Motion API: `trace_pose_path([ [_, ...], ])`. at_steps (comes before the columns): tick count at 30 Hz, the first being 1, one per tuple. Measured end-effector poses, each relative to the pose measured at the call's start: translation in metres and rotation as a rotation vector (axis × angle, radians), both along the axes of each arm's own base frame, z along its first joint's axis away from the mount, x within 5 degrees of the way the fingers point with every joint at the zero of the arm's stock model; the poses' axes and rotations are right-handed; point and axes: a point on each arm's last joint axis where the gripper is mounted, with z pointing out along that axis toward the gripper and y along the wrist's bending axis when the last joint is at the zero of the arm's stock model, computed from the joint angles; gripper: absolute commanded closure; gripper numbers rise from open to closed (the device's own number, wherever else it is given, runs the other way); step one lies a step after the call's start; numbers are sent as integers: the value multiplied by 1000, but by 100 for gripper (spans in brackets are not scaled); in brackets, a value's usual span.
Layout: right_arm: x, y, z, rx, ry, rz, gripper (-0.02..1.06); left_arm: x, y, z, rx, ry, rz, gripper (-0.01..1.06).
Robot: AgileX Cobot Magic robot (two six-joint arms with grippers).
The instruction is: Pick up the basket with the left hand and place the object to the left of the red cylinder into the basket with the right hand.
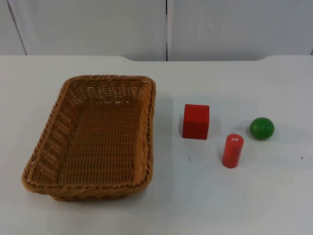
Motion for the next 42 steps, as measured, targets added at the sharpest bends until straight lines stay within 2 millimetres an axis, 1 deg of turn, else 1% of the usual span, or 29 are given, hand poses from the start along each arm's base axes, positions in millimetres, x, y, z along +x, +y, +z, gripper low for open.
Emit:
trace_pose_path([
  [5, 0, 0, 0, 0, 0, 0, -1, 28, -1, 4, 2, 74, -28, 0],
  [6, 0, 0, 0, 0, -4, 0, -1, 32, -1, 4, 1, 84, -34, 0],
  [7, 0, 0, 0, 0, -4, 0, -1, 32, -1, 4, 1, 84, -34, 0],
  [10, -2, 0, 12, 7, -75, 0, -1, 44, -2, -1, -3, 130, -56, 0],
  [12, -2, 0, 22, 13, -134, 0, -1, 49, -2, -3, -3, 152, -63, 0],
  [13, -2, 0, 22, 13, -134, 0, -1, 49, -2, -3, -3, 152, -63, 0],
  [14, -1, 0, 27, 15, -149, 0, -1, 50, -2, -4, -1, 160, -66, 0],
  [17, 13, 1, 40, 13, -134, 0, -1, 53, -3, -6, 2, 170, -72, 0],
  [18, 13, 1, 40, 13, -134, 0, -1, 53, -3, -6, 2, 170, -72, 0],
  [22, 41, 4, 51, 8, -80, 0, -1, 54, -3, -6, 5, 173, -74, 0],
  [23, 41, 4, 51, 8, -80, 0, -1, 54, -3, -6, 5, 173, -74, 0],
  [26, 62, 6, 54, 2, -22, 0, -1, 54, -2, -6, 11, 172, -78, 0],
  [27, 73, 7, 55, -1, 13, 0, -1, 54, -2, -6, 11, 172, -78, 0],
  [28, 73, 7, 55, -1, 13, 0, -1, 54, -2, -6, 11, 172, -78, 0],
  [32, 99, 10, 55, -9, 91, 0, -1, 54, -3, -7, 10, 175, -84, 0],
  [33, 99, 10, 55, -9, 91, 0, -1, 54, -3, -7, 10, 175, -84, 0],
  [35, 110, 11, 54, -11, 114, 0, -1, 56, -3, -8, 10, 186, -84, 0],
  [37, 118, 12, 51, -13, 137, 0, -1, 62, -3, -12, -3, 213, -87, 0],
  [38, 118, 12, 51, -13, 137, 0, -1, 62, -3, -12, -3, 213, -87, 0],
  [39, 123, 12, 49, -15, 153, 0, -1, 68, -4, -16, -12, 240, -96, 0],
  [41, 126, 12, 47, -16, 164, 0, -1, 74, -5, -20, -22, 266, -109, 0],
  [42, 127, 12, 47, -16, 164, 0, -1, 81, -6, -25, -29, 297, -124, 0],
])
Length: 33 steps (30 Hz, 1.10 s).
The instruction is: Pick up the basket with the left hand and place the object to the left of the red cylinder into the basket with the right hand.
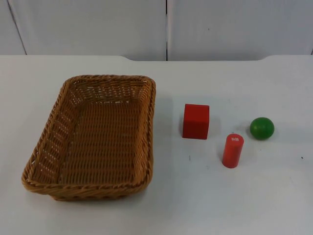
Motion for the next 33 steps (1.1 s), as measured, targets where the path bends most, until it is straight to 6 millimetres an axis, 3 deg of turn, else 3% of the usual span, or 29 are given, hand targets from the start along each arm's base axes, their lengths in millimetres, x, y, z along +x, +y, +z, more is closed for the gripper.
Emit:
trace_pose_path([
  [11, 2, 0, 1, -2, -10, 2, -1, 44, 2, -37, 4, 151, -16, 0],
  [23, 4, 0, 2, -1, -29, 2, -1, 70, -1, -70, -24, 260, -55, 0],
  [29, 14, 2, -3, 1, 17, 3, -1, 88, 1, -85, -28, 276, -34, 0],
  [33, 26, 3, 7, -1, 35, 3, -1, 106, 0, -93, -36, 292, -58, 0],
])
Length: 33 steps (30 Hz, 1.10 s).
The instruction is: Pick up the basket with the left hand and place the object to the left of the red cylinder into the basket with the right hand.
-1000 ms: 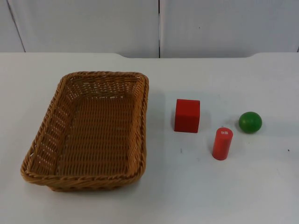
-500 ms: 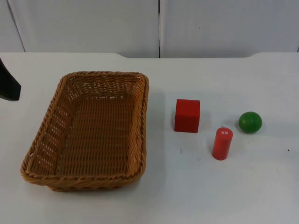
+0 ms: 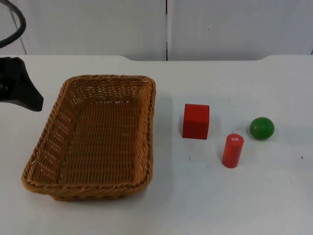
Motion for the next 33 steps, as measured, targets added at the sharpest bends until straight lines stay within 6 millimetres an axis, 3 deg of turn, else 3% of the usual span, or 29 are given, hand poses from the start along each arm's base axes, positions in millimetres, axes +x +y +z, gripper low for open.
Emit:
trace_pose_path([
  [5, 14, 1, 11, 0, -4, 0, -1, 17, 1, -14, 2, 39, -13, 0],
  [11, 26, 3, 8, -4, 37, 0, -1, 41, 1, -35, 1, 89, -35, 0],
  [22, 28, 3, 7, -3, 48, 0, -1, 91, 2, -71, -4, 152, -71, 0],
  [33, 28, 3, 7, -3, 48, 0, -1, 102, 3, -96, 1, 193, -73, 0],
])
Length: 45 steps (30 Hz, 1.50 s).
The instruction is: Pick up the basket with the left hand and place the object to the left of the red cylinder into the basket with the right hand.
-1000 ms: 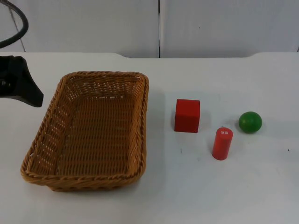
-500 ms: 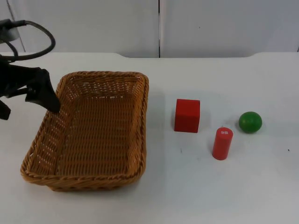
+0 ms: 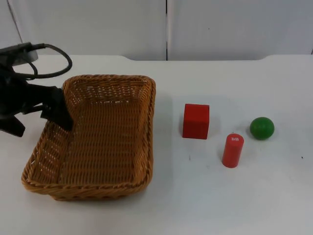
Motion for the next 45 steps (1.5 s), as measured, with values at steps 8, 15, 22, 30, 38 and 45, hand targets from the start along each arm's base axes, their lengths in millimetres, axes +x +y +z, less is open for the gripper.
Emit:
trace_pose_path([
  [8, 0, 0, 0, 0, 0, 0, -1, 6, -18, -11, 25, -24, -9, 0],
  [15, 0, 0, 0, -2, 0, 0, -1, 6, -22, -24, 33, 4, 5, 0],
  [22, 0, -1, 0, -8, 5, 0, -1, 7, -21, -27, 40, 1, 10, 0],
  [30, 0, -1, 0, -8, 5, 0, -1, 7, -21, -27, 44, -1, 7, 4],
  [38, -1, -1, -1, -9, 9, 0, -1, 7, -20, -27, 47, 0, 6, 27],
  [45, -1, -1, -1, -9, 9, 0, -1, 7, -20, -27, 42, 5, 23, 59],
])
